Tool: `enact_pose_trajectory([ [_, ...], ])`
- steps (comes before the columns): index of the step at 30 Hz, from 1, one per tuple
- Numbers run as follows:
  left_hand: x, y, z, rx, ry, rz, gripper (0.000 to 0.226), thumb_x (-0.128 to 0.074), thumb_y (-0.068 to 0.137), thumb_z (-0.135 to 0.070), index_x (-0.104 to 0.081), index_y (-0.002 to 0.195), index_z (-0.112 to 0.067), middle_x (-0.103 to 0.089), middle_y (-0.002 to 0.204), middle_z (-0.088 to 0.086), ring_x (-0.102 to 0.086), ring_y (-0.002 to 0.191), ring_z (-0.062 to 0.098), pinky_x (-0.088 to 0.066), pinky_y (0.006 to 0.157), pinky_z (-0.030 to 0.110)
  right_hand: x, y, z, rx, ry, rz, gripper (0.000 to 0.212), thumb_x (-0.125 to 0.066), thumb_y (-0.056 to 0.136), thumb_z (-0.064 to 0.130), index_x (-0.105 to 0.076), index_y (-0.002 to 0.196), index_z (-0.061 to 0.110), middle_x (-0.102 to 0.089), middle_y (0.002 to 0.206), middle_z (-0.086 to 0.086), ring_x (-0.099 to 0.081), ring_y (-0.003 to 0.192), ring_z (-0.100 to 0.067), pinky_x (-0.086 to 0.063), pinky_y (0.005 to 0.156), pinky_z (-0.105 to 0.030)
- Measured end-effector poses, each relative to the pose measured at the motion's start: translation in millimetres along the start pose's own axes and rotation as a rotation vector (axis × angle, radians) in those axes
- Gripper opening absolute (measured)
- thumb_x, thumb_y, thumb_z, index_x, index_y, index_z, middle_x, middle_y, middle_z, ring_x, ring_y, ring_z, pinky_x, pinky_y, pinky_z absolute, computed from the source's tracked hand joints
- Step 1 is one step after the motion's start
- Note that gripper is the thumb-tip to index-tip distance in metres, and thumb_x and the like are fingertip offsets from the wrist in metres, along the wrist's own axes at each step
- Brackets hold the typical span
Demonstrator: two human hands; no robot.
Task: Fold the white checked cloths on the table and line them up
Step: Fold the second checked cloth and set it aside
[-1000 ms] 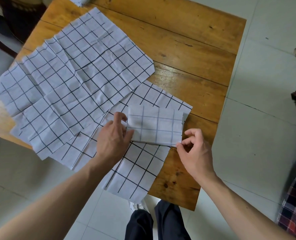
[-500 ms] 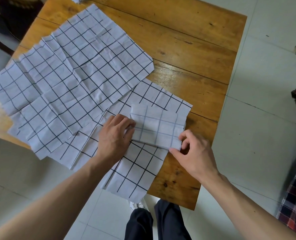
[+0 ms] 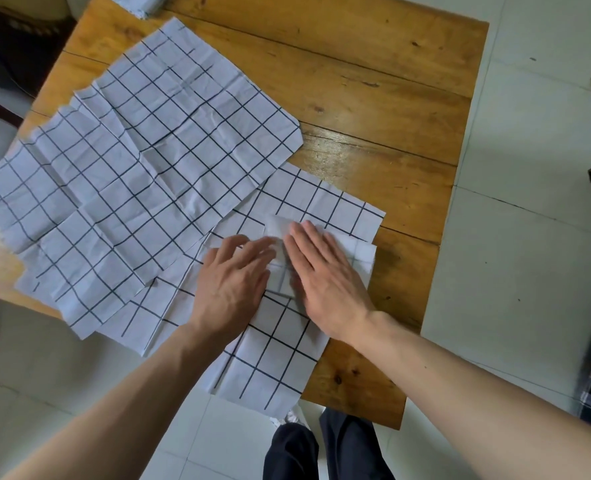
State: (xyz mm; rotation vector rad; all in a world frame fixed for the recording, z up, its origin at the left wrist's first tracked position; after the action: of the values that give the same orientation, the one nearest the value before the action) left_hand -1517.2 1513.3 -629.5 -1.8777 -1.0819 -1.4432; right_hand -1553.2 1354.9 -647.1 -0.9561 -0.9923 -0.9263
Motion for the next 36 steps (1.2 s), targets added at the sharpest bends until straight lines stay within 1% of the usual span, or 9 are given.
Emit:
enact_pose_trajectory([
  [2,-0.3,0.8,-1.0,-0.015,0.026,0.019,0.039,-0.073,0.088,-0.016,-0.068,0.127,-0.014,-0.064,0.134,-0.001,-0.057,0.120,0.030,-0.049,0.085,0.047,-6.2,-4.3,-6.2,-0.038,-0.014,0.018,0.067,-0.031,0.104,0.028,0.003,0.157,0.008,0.010,0.165,-0.012,0.014,0.152,-0.026,-0.003,0.125,-0.045],
  [4,-2.4,0.2,-3.0,-0.021,0.062,0.042,0.041,-0.066,0.093,-0.018,-0.063,0.134,-0.013,-0.059,0.142,0.001,-0.051,0.132,0.030,-0.045,0.098,0.048,-9.4,-10.6,-10.8,-0.085,-0.030,0.025,0.067,-0.023,0.106,0.042,0.004,0.157,0.008,0.011,0.165,-0.012,0.014,0.152,-0.026,-0.005,0.125,-0.046],
  [8,-16.3,1.9,-12.1,-0.028,0.146,0.175,0.055,-0.042,0.103,-0.025,-0.031,0.156,-0.014,-0.024,0.165,0.004,-0.013,0.155,0.025,-0.018,0.121,0.048,-11.9,-18.7,-10.5,-0.124,-0.079,0.028,0.071,-0.018,0.104,0.050,0.005,0.157,0.008,0.012,0.165,-0.013,0.013,0.152,-0.027,-0.009,0.124,-0.049],
  [11,-28.9,7.5,-13.4,-0.032,0.106,0.283,0.061,-0.023,0.106,-0.038,-0.005,0.161,-0.018,0.003,0.169,-0.001,0.009,0.155,0.017,-0.007,0.125,0.050,-12.3,-17.7,-9.6,-0.128,-0.081,0.024,0.072,-0.021,0.104,0.049,0.005,0.157,0.009,0.012,0.165,-0.013,0.012,0.153,-0.026,-0.011,0.124,-0.049],
  [18,-30.7,16.1,-5.9,0.027,0.140,0.364,0.074,-0.009,0.103,-0.060,0.015,0.158,-0.018,0.020,0.166,0.000,0.024,0.152,0.015,0.008,0.125,0.048,-12.1,-22.6,-16.0,-0.230,-0.055,0.024,0.073,-0.013,0.103,0.053,0.007,0.157,0.008,0.012,0.165,-0.012,0.011,0.153,-0.025,-0.010,0.124,-0.048],
  [24,-28.1,16.1,-2.8,0.048,0.150,0.368,0.085,-0.012,0.099,-0.071,0.012,0.159,-0.016,0.018,0.167,0.000,0.019,0.153,0.019,0.000,0.125,0.053,-6.2,-43.3,-34.1,-0.302,-0.077,0.052,0.079,-0.010,0.100,0.060,0.008,0.157,0.008,0.011,0.166,-0.011,0.011,0.153,-0.025,-0.010,0.123,-0.052],
  [28,-21.4,17.9,6.5,-0.017,0.182,0.436,0.110,-0.008,0.083,-0.092,0.018,0.157,-0.016,0.025,0.165,-0.001,0.025,0.152,0.020,0.004,0.124,0.056,-4.7,-58.5,-45.2,-0.272,-0.097,0.088,0.090,-0.009,0.095,0.071,0.005,0.157,0.007,0.010,0.166,-0.011,0.008,0.153,-0.025,-0.012,0.122,-0.055],
  [32,-13.7,20.5,11.8,-0.078,0.218,0.458,0.117,-0.008,0.077,-0.096,0.019,0.157,-0.015,0.027,0.165,0.000,0.026,0.151,0.022,0.006,0.124,0.056,-2.8,-61.8,-48.0,-0.253,-0.104,0.110,0.094,-0.012,0.093,0.074,0.009,0.157,0.007,0.013,0.166,-0.010,0.011,0.153,-0.024,-0.010,0.122,-0.055],
  [36,-7.7,20.4,13.2,-0.134,0.270,0.421,0.112,-0.018,0.083,-0.091,0.002,0.160,-0.013,0.019,0.167,0.004,0.018,0.154,0.027,-0.005,0.124,0.058,-1.0,-62.5,-48.4,-0.235,-0.105,0.123,0.094,-0.012,0.092,0.073,0.011,0.156,0.008,0.015,0.165,-0.010,0.013,0.153,-0.024,-0.004,0.122,-0.054],
])
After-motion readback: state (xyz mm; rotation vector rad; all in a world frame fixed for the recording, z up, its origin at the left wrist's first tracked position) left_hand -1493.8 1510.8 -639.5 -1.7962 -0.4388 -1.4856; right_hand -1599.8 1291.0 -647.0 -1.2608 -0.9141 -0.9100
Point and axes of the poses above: each hand's wrist, its own y-axis towards the middle knuckle, its own x-axis out of the back of the hand, z = x × y, the point moved 4 cm from there along y, towards the middle knuckle
